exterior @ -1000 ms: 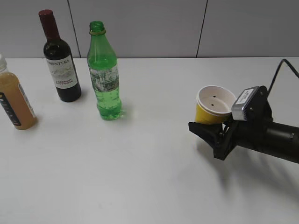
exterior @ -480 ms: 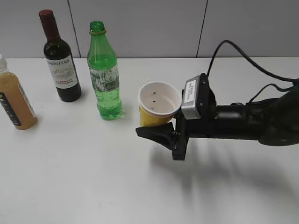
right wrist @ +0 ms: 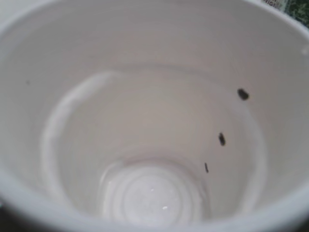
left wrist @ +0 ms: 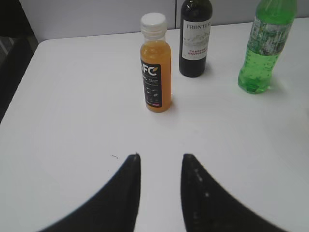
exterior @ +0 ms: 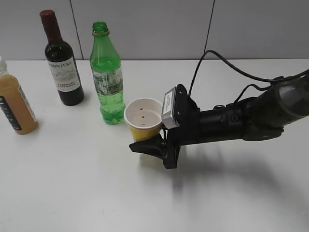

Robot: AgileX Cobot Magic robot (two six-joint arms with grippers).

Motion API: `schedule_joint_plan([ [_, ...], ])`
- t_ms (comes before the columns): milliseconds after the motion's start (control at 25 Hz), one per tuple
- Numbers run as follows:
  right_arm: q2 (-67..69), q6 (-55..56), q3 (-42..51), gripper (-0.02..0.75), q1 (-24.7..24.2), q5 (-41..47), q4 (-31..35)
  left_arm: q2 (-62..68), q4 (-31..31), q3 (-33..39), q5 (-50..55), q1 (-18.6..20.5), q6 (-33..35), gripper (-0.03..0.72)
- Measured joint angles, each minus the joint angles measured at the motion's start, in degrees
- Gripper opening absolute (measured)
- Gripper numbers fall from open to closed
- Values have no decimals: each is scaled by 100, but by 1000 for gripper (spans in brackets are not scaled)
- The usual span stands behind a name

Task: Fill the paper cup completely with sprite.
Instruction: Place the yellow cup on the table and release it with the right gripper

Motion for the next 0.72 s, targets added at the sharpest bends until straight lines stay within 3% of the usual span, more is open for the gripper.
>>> schedule_joint_plan([
  [720, 1016, 9, -760, 460, 192, -167, -65, 0, 0, 0, 0, 0, 0, 230],
])
